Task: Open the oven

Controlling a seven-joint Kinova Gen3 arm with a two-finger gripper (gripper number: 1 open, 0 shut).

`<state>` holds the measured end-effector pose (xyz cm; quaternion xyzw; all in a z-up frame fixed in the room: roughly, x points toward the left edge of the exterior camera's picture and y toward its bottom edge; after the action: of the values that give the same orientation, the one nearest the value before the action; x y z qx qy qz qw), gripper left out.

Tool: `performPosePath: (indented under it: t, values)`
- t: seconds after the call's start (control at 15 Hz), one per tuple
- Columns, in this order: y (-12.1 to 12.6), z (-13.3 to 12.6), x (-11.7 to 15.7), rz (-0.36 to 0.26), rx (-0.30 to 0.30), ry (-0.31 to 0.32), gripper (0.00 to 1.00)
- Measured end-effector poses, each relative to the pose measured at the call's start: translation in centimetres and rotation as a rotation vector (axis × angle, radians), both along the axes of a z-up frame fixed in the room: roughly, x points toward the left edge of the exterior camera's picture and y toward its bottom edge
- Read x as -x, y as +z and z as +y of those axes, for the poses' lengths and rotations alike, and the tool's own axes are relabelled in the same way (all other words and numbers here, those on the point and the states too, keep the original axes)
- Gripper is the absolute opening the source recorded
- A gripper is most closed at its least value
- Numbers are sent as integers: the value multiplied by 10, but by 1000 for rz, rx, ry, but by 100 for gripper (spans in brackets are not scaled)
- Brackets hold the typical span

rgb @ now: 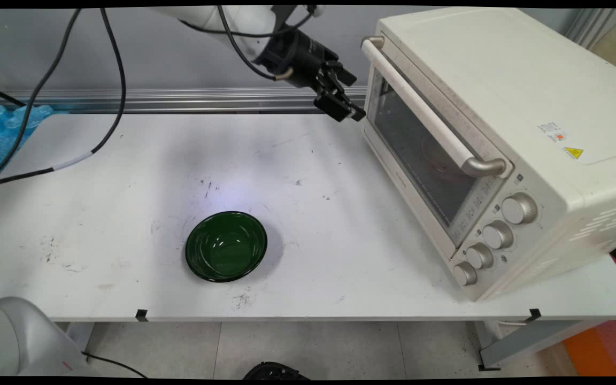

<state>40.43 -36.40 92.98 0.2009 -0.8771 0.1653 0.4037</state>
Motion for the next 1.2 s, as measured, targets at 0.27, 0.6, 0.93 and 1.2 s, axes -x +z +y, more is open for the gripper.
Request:
performPosePath:
  t: [0.27, 0.6, 0.93, 1.2]
  values:
    - [20, 1, -14, -57, 4, -88, 100]
    - [42, 6, -34, -131, -10, -189, 100]
    - [63, 11, -52, -191, -27, -250, 100]
    - [73, 14, -60, -215, -41, -278, 100]
